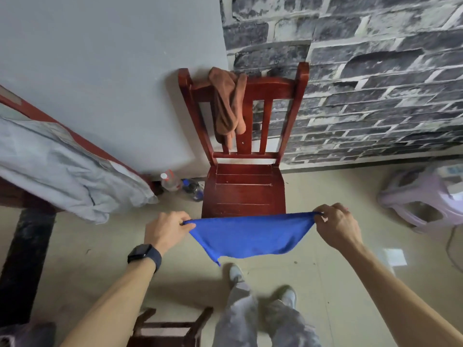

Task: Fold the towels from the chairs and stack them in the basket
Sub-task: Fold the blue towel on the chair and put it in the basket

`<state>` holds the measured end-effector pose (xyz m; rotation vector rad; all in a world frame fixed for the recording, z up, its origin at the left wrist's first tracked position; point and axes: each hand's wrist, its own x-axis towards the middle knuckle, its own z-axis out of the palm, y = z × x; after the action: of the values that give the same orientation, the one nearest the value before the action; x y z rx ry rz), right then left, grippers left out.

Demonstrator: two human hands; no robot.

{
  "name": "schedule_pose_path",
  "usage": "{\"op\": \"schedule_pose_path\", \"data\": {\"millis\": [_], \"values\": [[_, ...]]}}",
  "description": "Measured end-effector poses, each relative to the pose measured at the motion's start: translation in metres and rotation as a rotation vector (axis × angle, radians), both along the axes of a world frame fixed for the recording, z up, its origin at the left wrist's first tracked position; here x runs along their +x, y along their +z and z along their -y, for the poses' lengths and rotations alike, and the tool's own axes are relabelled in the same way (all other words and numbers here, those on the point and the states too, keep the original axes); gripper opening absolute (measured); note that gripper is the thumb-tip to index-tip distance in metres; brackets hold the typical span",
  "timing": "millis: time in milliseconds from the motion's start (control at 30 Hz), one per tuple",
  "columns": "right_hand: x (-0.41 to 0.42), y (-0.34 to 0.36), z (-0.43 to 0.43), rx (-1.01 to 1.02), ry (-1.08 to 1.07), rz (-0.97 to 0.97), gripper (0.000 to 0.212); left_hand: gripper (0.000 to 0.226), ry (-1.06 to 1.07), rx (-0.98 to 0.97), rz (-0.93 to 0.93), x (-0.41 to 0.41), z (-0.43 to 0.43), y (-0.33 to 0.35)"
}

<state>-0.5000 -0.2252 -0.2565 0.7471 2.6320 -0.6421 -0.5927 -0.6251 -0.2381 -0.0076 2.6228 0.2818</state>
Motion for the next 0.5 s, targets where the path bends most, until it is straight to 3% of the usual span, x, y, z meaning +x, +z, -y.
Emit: {"op": "schedule_pose_path", "data": {"millis": [133,300,400,500], "values": [[-0.070,-0.056,0.007,-0.076,-0.214,-0.004,0.023,0.016,0.140,0.136,-0.030,-0.078,-0.008,-0.070],[-0.142,-0.170,0.012,-0.513,-0.637,-0.145,0.017,0.009,0.366,0.318,0.010,-0.138,-0.032,-0.194],[-0.174,-0.232,0.018,-0.743,-0.799,-0.253,0.013,0.009,0.634,0.543,0.076,-0.159,-0.041,-0.262],[-0.195,-0.282,0.017,-0.786,-0.856,-0.319,0.016,0.005,0.766,0.636,0.099,-0.176,-0.046,-0.311]]}}
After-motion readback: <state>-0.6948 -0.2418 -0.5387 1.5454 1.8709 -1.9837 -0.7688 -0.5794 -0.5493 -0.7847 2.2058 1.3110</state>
